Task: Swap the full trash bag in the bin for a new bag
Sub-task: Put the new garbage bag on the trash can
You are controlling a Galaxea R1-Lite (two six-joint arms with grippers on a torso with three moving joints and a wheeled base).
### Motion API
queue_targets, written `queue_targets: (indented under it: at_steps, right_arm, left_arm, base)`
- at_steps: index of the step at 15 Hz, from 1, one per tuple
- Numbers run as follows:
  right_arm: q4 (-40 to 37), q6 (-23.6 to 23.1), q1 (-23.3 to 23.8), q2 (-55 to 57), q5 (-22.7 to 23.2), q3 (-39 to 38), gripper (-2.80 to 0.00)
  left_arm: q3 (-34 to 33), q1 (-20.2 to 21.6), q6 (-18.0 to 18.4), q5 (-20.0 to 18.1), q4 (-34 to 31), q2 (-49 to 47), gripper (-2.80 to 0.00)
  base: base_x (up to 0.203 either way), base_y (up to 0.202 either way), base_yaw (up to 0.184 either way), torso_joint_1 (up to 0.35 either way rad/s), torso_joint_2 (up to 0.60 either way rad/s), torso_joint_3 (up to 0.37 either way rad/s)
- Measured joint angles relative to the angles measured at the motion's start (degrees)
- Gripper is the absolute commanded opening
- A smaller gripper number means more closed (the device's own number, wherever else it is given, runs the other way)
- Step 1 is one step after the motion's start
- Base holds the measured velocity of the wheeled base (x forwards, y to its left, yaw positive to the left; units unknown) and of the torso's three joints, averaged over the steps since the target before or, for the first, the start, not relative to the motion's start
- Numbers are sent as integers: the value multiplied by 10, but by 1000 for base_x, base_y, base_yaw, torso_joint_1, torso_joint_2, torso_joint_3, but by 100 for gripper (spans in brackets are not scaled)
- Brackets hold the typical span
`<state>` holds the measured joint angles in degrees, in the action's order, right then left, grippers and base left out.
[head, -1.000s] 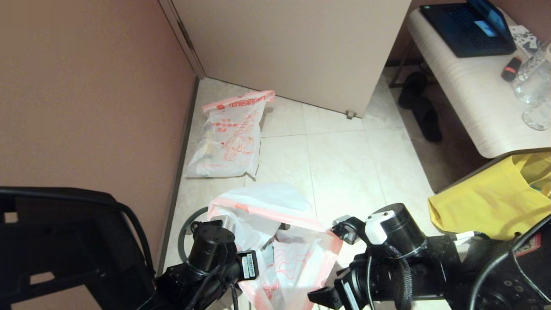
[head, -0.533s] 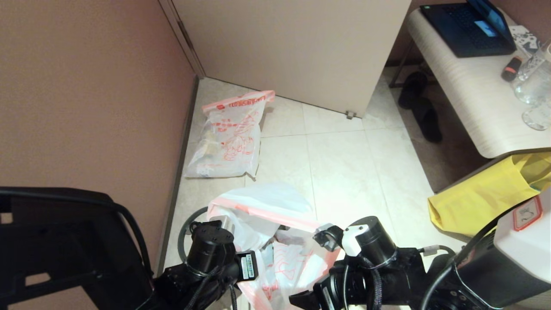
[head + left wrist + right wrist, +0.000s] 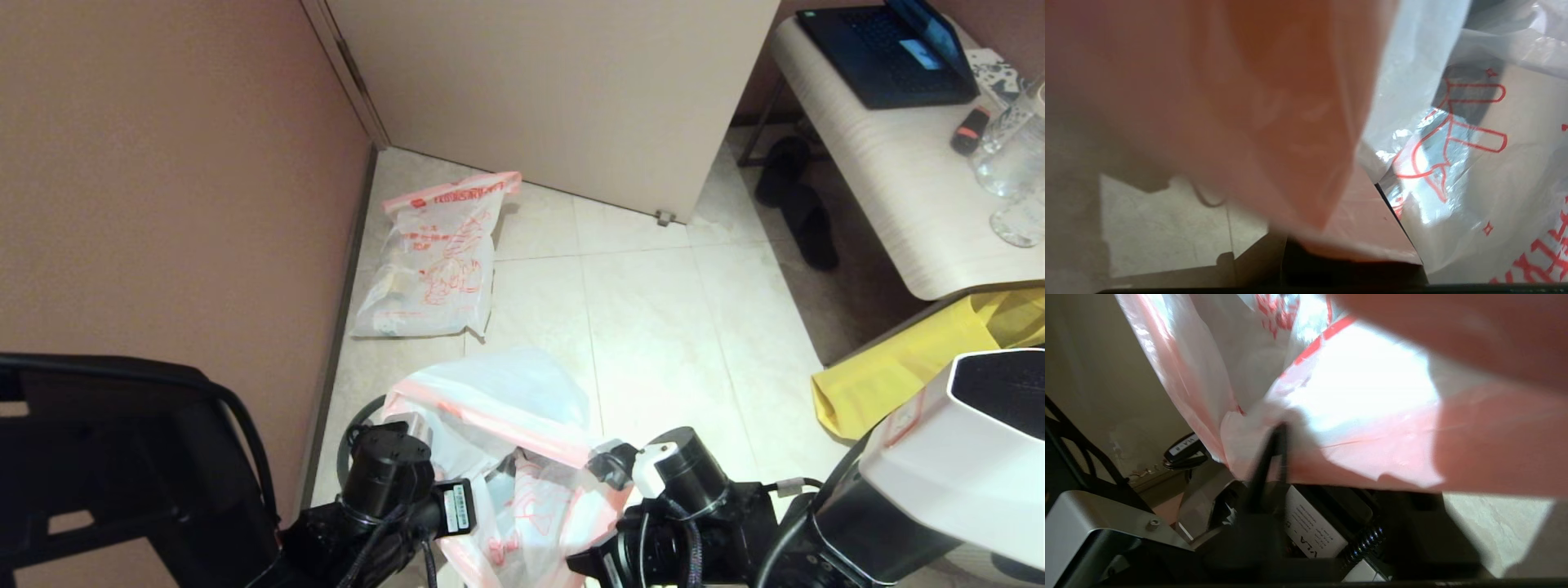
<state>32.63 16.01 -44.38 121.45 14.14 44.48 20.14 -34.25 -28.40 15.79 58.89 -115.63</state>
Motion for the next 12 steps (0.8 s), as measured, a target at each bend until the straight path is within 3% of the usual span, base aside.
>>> queue_targets:
  at_steps: [6, 12]
  right_arm:
    - [-3, 0, 9, 33, -1, 38, -280]
    - [-20, 1, 19, 67, -26, 41, -280]
  left_arm:
    - [-36, 10, 16, 0, -4, 20, -280]
    - [-147, -3, 35, -1, -6, 5, -280]
  base:
    - [0, 0, 0, 0, 0, 0]
    - [0, 0, 0, 0, 0, 0]
